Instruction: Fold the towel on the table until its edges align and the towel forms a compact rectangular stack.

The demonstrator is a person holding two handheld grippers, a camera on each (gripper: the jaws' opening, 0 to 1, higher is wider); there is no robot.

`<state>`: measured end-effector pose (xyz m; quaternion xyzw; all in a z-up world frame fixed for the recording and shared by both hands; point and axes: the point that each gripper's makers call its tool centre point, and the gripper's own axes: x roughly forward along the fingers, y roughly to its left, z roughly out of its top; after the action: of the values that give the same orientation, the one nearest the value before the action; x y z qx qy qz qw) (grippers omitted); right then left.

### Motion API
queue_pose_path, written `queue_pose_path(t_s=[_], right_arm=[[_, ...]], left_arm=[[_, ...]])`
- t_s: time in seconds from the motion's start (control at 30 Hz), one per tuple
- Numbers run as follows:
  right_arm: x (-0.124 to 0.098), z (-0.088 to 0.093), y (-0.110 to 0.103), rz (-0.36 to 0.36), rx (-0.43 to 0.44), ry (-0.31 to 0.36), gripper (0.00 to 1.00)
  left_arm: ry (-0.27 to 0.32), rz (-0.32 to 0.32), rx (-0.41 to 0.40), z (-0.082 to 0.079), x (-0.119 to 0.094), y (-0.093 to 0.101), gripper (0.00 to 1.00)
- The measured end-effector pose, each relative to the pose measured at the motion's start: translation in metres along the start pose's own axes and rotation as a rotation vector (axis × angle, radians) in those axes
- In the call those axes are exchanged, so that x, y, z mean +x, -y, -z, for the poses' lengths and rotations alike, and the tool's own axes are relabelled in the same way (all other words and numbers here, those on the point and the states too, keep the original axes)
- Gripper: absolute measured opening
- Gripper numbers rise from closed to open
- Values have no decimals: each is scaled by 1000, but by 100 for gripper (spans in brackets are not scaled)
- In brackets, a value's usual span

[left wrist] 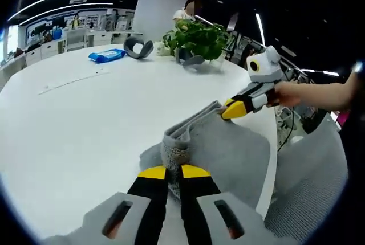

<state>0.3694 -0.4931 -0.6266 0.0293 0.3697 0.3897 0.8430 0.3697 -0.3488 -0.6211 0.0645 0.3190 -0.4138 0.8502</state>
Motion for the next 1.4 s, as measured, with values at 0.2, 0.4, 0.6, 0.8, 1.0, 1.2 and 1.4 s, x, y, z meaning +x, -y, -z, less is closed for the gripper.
queue_pose_path(t_s=[0.2, 0.4, 0.6, 0.8, 1.0, 1.2, 1.4], right_arm=[[-14, -5, 19, 167, -151, 19, 25], [-42, -20, -14, 121, -181, 132, 26], [-47, 7, -63, 26, -280, 49, 22], [-30, 52, -78, -14, -399, -128, 23], [-17, 63, -69, -9, -379, -177, 23], [-14, 67, -71, 11, -425, -211, 22], [-11, 67, -71, 27, -456, -232, 22]], left_arm=[[36, -93, 107, -8, -12, -9, 21], [76, -62, 157, -17, -35, 16, 25], [-46, 46, 353, 5, -42, 66, 25], [-176, 71, 429, 37, -29, 80, 25], [-210, 59, 385, 44, -18, 76, 26], [-212, 36, 388, 50, -14, 78, 24], [-228, 46, 360, 51, -12, 77, 22]])
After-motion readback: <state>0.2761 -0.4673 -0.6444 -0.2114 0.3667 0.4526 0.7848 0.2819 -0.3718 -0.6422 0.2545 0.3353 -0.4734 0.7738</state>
